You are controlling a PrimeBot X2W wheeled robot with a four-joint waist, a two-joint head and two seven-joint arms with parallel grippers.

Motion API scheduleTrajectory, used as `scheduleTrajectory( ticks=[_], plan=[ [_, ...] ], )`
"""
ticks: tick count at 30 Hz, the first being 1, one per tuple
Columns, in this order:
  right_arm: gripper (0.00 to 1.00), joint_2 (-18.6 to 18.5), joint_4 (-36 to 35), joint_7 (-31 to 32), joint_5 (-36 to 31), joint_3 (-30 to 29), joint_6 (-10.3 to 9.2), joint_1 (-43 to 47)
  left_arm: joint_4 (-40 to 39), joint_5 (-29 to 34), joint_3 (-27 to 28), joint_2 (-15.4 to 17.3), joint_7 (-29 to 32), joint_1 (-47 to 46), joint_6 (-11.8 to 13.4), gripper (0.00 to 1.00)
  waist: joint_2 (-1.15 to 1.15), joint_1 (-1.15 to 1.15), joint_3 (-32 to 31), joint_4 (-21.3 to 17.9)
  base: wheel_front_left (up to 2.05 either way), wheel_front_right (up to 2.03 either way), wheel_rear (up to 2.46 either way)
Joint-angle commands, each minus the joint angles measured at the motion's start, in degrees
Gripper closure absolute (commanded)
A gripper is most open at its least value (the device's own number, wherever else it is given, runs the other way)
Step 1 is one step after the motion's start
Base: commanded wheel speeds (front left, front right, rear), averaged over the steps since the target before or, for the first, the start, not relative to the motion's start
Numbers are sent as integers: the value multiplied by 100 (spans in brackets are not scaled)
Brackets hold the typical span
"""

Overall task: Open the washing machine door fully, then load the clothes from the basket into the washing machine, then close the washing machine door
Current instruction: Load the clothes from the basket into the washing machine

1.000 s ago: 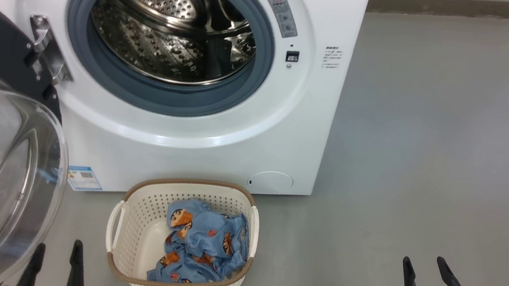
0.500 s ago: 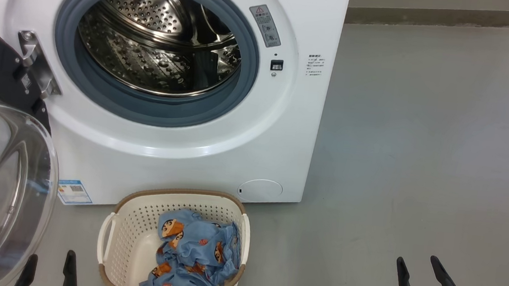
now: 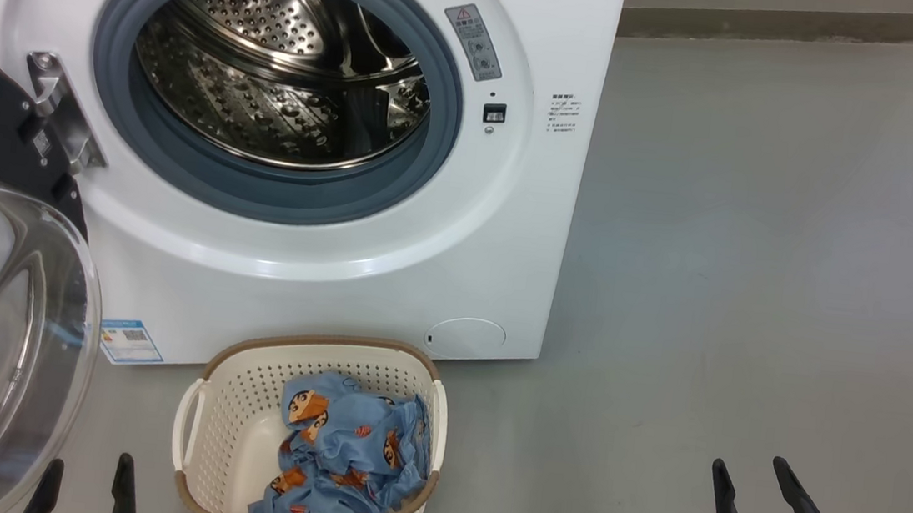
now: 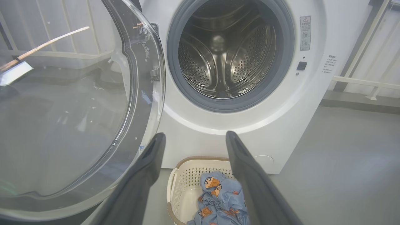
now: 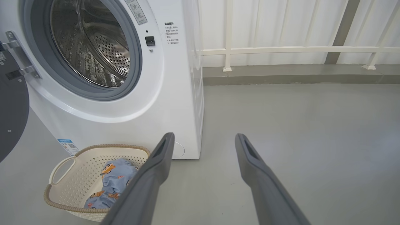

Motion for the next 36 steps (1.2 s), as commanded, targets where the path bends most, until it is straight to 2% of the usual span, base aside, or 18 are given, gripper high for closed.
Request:
scheduleTrajectory(
  ticks=[1,16,36],
  plan=[
    [0,-44,-152,-68,7,135,9,-178,-136,94,180,45,-38,-97,-12,0,0,0,16,0,0,0,0],
    [0,-10,-134,-68,13,136,9,-190,-93,232,200,72,-38,-101,-13,0,0,0,70,15,10,-10,0],
    [0,7,-104,-68,22,105,9,-221,-67,290,319,48,-38,-154,-5,0,0,0,150,-14,113,-113,0]
  ],
)
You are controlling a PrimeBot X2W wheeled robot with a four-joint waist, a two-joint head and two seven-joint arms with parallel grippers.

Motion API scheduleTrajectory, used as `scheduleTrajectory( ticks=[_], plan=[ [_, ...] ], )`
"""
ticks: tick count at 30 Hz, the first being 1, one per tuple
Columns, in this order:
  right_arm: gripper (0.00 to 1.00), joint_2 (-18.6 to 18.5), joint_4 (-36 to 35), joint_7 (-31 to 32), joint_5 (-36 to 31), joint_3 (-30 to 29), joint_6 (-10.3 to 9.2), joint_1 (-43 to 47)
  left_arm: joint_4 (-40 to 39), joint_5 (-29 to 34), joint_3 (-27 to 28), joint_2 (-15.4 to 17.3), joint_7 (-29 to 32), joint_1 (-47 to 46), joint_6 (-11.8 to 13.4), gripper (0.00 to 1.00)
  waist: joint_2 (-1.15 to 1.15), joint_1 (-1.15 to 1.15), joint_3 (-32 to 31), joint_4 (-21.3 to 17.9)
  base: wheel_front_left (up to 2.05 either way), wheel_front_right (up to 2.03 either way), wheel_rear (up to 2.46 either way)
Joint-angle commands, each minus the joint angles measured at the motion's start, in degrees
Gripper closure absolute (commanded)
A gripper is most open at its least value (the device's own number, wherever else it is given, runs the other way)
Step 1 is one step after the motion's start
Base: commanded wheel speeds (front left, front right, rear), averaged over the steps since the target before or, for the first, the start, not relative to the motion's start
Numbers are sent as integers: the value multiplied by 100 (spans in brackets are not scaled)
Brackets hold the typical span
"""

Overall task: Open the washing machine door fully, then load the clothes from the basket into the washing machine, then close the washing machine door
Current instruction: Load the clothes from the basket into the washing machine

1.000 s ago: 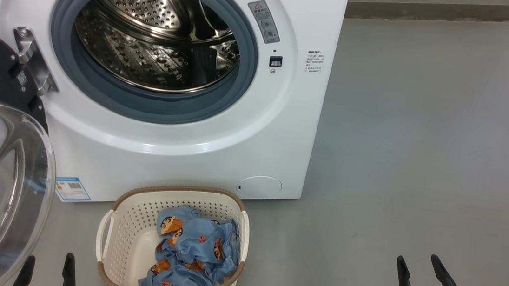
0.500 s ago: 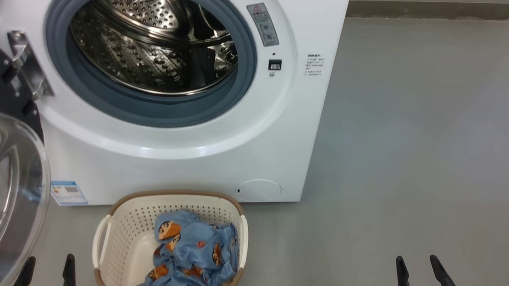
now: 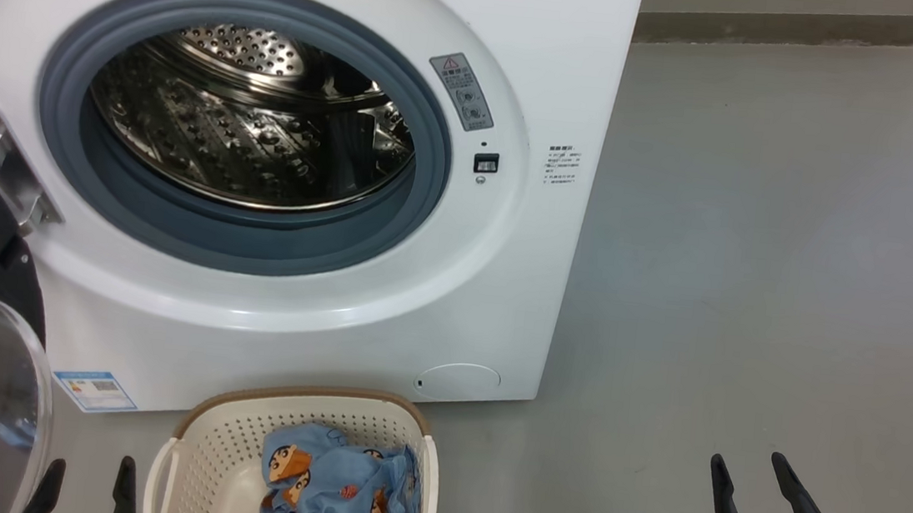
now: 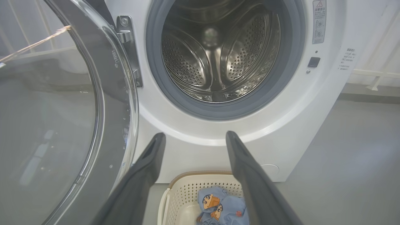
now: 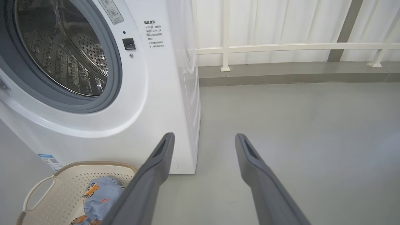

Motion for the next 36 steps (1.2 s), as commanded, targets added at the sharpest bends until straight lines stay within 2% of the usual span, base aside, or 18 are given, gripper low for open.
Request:
scheduleTrajectory(
  ticks=[1,20,27,36],
  plan=[
    [0,-32,-124,-68,17,121,9,-167,-118,33,204,44,-38,-150,-1,0,0,0,9,-1,10,-10,0],
    [0,-30,-153,-68,88,141,9,-205,-157,1,125,20,-38,-206,-8,0,0,0,152,12,0,0,0],
    [0,-29,-191,-68,137,196,9,-297,-186,-16,-105,34,-38,-310,-8,0,0,0,379,-56,0,0,0],
    [0,-29,-258,-68,235,321,9,-503,234,-98,-520,260,-38,-741,-8,0,0,0,898,-222,0,0,0]
  ],
)
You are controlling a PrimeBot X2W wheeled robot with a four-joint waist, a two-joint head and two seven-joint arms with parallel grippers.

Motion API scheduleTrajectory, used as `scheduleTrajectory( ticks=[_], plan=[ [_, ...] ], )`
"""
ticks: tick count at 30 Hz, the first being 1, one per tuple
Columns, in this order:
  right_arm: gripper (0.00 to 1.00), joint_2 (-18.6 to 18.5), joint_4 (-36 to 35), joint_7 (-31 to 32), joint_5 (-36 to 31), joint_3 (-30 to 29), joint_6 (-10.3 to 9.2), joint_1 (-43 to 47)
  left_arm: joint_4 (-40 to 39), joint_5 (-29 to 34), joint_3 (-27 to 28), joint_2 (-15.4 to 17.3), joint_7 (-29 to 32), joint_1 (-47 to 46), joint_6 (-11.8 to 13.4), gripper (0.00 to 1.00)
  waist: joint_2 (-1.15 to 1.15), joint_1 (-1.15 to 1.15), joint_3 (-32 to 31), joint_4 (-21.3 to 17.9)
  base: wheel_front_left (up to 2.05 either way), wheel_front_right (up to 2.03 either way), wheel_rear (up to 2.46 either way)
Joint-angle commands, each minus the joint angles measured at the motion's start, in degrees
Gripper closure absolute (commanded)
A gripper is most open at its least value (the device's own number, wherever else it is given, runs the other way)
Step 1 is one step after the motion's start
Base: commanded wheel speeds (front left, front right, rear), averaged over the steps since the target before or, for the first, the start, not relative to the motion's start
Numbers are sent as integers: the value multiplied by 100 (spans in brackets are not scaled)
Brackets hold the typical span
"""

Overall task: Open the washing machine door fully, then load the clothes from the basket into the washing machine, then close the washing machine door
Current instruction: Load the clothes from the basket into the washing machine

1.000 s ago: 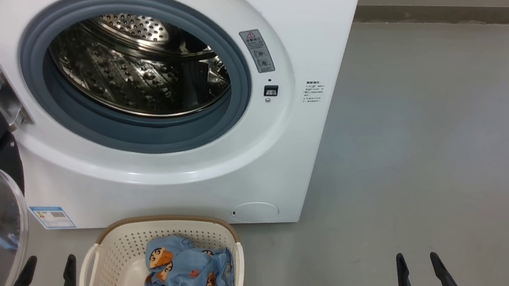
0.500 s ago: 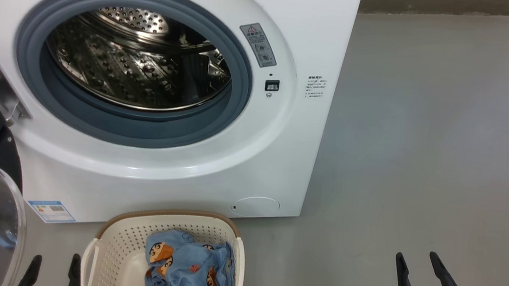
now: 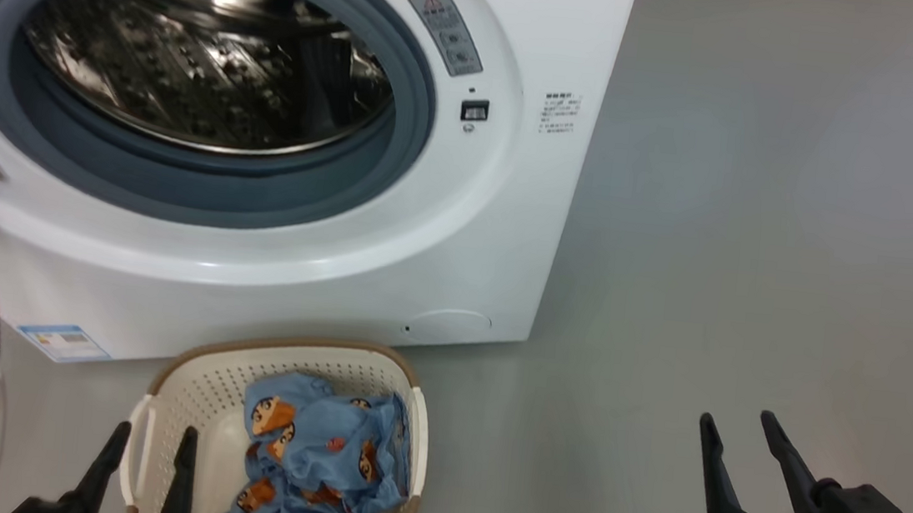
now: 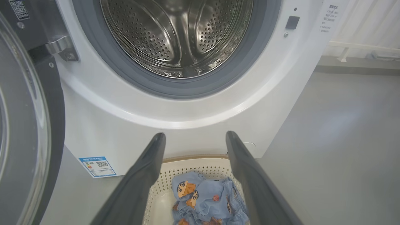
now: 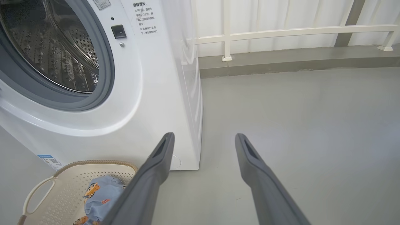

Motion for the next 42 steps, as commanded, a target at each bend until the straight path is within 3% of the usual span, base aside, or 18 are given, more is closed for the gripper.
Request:
scheduleTrajectory(
  ticks=[1,18,26,33,42],
  plan=[
    [0,-44,-164,-68,43,171,9,-204,-27,-88,108,101,-37,-283,-8,0,0,0,232,-104,0,0,0],
    [0,-43,-416,-68,305,535,9,-969,1517,-1649,-1538,1207,-37,-1916,-9,0,0,0,1805,-653,0,0,0],
    [0,-43,-529,-68,372,681,9,-1291,2037,-2257,-1902,1625,-37,-2505,-9,0,0,0,2404,-846,0,0,0],
    [0,-43,-632,-68,395,831,9,-1564,2596,-2765,-1971,1789,-37,-2885,-9,0,0,0,2903,-976,0,0,0],
    [0,-43,-775,-68,419,933,9,-1724,3028,-3678,-2694,1993,-13,-3366,-9,0,0,0,3362,-1098,0,0,0]
  ],
)
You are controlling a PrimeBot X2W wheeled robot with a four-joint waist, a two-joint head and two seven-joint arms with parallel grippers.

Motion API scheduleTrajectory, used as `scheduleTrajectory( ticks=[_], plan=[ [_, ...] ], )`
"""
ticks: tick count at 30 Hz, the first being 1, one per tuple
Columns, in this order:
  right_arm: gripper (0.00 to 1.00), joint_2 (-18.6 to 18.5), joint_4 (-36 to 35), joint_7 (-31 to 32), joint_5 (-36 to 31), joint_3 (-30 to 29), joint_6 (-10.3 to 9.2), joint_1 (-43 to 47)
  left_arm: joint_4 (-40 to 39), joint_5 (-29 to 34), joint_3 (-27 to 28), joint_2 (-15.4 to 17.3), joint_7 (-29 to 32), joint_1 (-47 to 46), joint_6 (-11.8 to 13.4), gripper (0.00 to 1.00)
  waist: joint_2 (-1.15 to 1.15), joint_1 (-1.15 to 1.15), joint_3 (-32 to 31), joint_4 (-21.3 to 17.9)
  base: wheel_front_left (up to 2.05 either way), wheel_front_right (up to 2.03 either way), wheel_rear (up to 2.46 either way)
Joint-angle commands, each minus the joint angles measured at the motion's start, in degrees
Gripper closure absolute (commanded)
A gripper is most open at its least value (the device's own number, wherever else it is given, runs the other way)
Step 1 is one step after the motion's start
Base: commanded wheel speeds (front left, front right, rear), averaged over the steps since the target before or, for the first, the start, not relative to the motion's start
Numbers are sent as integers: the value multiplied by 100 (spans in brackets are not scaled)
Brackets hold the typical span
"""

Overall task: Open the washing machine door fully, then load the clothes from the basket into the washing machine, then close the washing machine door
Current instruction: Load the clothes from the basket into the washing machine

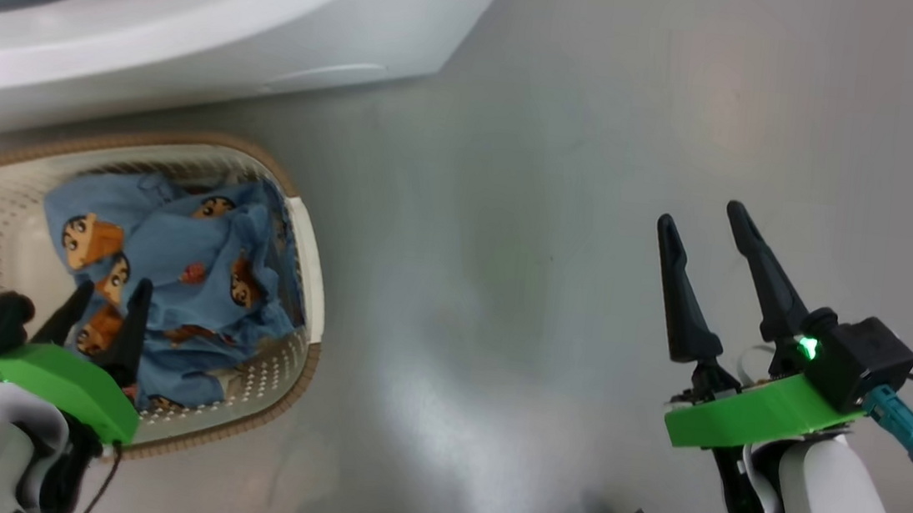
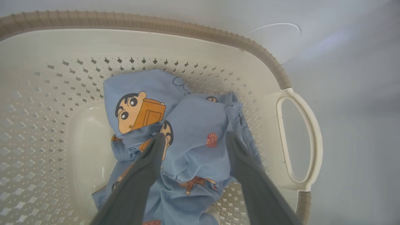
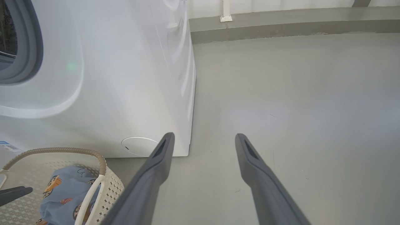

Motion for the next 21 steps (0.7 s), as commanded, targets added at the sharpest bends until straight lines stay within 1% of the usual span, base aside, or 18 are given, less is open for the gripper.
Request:
scheduleTrajectory(
  ticks=[1,8,10,13,21],
  plan=[
    [0,-15,-169,-67,66,145,9,-20,8,-146,50,280,8,-80,-9,0,-1,0,247,-139,0,0,0],
    [0,-15,-350,-67,33,166,9,-85,313,-679,-354,566,246,-454,-9,0,-1,0,630,-253,0,0,0],
    [0,-15,-405,-67,31,175,9,-93,425,-708,-480,664,298,-569,-9,0,-1,0,720,-277,0,0,0],
    [0,-15,-474,-67,36,168,9,-78,565,-859,-707,747,402,-799,-9,0,-1,0,879,-302,0,0,0],
    [0,-15,-531,-67,59,172,9,-42,556,-1145,-1087,886,480,-1163,-9,0,-1,0,1087,-329,0,0,0]
  ],
)
